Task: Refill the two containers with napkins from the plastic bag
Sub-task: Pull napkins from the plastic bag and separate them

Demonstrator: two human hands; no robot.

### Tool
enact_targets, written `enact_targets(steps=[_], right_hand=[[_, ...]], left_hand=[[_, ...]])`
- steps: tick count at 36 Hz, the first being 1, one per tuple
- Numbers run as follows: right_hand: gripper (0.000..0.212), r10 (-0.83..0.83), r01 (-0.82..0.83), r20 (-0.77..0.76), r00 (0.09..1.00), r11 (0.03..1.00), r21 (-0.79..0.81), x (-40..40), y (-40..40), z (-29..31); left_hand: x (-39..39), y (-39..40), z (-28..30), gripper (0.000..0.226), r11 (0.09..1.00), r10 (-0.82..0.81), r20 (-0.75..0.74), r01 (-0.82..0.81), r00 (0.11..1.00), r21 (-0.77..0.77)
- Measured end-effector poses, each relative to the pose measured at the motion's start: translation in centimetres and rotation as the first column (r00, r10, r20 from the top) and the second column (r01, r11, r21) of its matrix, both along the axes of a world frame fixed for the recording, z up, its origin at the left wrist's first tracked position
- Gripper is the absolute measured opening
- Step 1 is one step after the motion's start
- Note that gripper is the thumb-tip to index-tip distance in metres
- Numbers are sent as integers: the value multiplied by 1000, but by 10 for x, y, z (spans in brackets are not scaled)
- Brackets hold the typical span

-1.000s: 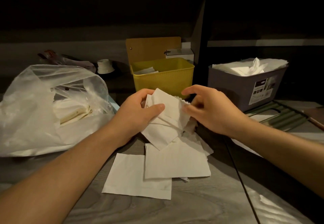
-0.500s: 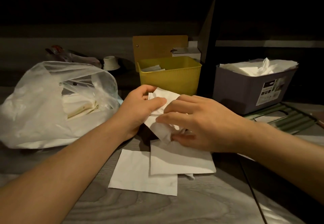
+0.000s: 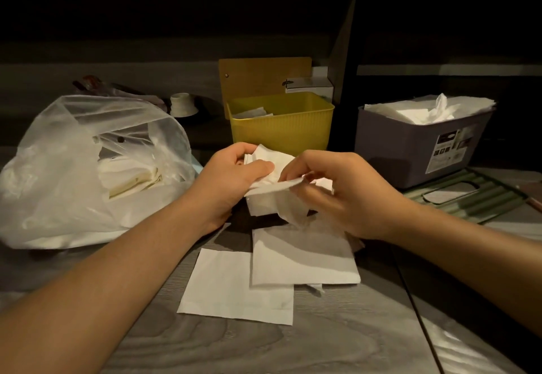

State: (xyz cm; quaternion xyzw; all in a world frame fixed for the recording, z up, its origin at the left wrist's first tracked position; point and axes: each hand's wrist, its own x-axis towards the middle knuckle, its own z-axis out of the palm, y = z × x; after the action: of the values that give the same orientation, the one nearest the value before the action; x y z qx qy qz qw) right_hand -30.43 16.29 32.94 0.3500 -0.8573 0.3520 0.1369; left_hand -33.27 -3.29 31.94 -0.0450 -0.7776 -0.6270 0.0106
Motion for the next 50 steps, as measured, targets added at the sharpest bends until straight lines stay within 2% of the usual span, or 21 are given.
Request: enact_targets(steps=[2, 7, 10, 12, 14, 16, 19, 21, 26, 30, 33, 36, 37, 38, 39, 41, 44, 46, 50], right_hand=[[15, 6, -2, 83, 997, 999, -39, 0, 2, 2], [16, 142, -101, 167, 976, 967, -232, 1, 11, 8], [12, 224, -76, 256, 940, 873, -482, -1, 14, 23], [15, 209, 11, 325, 922, 828, -561, -4, 17, 36], [17, 119, 73, 368, 922, 881, -468, -8, 21, 45], [15, 9, 93, 351, 936, 957, -273, -10, 23, 48], [13, -167, 150, 178, 970, 983, 106, -15, 19, 45], [16, -187, 164, 88, 978, 962, 217, -18, 14, 40], [36, -175, 162, 29, 984, 952, 258, -27, 2, 29], [34, -120, 121, -17, 993, 959, 256, -32, -9, 29], [36, -141, 150, -56, 988, 960, 238, -37, -8, 27], [54, -193, 188, 22, 981, 974, 129, -35, 3, 23], [58, -209, 210, -12, 978, 974, 82, -31, 8, 21], [58, -210, 217, -111, 971, 974, 61, -26, 12, 19], [57, -174, 197, -229, 958, 977, 79, -20, 14, 17], [56, -5, 99, -360, 933, 964, 245, -9, 17, 13], [63, 144, 31, -315, 938, 871, 491, -1, 14, 7], [62, 161, 30, -328, 931, 861, 508, -2, 13, 4], [37, 164, 7, -406, 899, 922, 387, -8, 14, 1]], left_hand=[[0, 0, -1, 29, 1000, -11, 0, 11, 1000, 9], [0, -1, -2, 30, 999, -35, -4, 35, 999, 41], [-1, -2, -2, 33, 997, -48, -2, 48, 999, 59], [0, -3, -2, 33, 996, -67, -12, 68, 998, 60], [1, -4, -3, 34, 996, -80, -42, 82, 996, 45], [1, -4, -5, 33, 994, -90, -80, 94, 993, 51], [1, -3, -6, 34, 992, -105, -115, 112, 988, 51], [2, -2, -6, 33, 992, -116, -131, 121, 985, 36], [6, 0, -2, 20, 986, -144, -123, 153, 982, 72], [7, -1, -1, 40, 973, -222, -133, 229, 966, 38], [6, -4, -5, 51, 976, -215, -177, 215, 960, -23], [4, -6, -6, 53, 978, -189, -167, 201, 968, 58], [4, -6, -6, 51, 977, -174, -148, 190, 974, 99], [3, -5, -5, 49, 974, -155, -125, 172, 980, 146], [3, -5, -4, 46, 970, -133, -96, 149, 986, 194], [2, -4, -3, 44, 956, -105, -28, 109, 994, 273], [3, -2, 0, 37, 947, -102, 31, 87, 994, 308], [3, -2, 1, 32, 945, -91, 56, 69, 994, 318], [2, 1, 2, 28, 949, -72, 85, 42, 994, 311]])
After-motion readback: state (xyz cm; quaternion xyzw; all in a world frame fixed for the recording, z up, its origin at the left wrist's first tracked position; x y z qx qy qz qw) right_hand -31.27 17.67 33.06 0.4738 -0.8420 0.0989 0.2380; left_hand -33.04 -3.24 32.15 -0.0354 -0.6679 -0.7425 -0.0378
